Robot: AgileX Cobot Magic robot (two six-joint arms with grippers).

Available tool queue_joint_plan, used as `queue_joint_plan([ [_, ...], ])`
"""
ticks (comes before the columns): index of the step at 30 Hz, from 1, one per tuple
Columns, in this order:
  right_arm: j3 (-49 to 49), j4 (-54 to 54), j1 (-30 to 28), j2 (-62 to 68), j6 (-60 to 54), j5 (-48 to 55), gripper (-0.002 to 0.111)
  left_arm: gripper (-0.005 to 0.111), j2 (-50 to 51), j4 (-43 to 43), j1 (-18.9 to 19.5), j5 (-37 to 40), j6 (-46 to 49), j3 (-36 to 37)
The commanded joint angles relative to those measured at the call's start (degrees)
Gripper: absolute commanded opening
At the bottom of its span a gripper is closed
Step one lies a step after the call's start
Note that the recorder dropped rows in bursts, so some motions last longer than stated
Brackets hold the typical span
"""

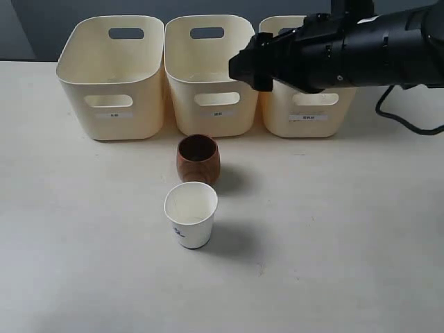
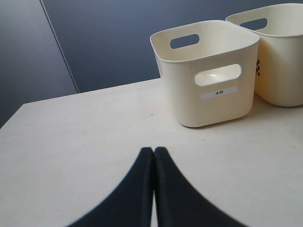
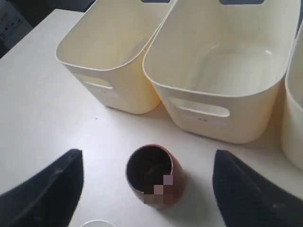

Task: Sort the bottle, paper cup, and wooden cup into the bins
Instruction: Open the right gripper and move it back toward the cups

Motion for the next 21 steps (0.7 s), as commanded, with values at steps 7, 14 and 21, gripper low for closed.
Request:
queue_joint_plan([
  [7, 1.48, 0.35, -0.14, -0.41, 0.26, 7.74, 0.072, 0.000, -0.28, -0.28, -0.18, -0.05, -0.11, 0.07],
  [14, 5.23, 0.35, -0.14, -0.31, 0.15, 9.35, 0.072, 0.000, -0.28, -0.28, -0.18, -0.05, -0.11, 0.07],
  [21, 7.87, 1.87, -0.14, -0.31, 0.06, 9.52, 0.072, 0.000, -0.28, -0.28, -0.18, -0.05, -0.11, 0.07],
])
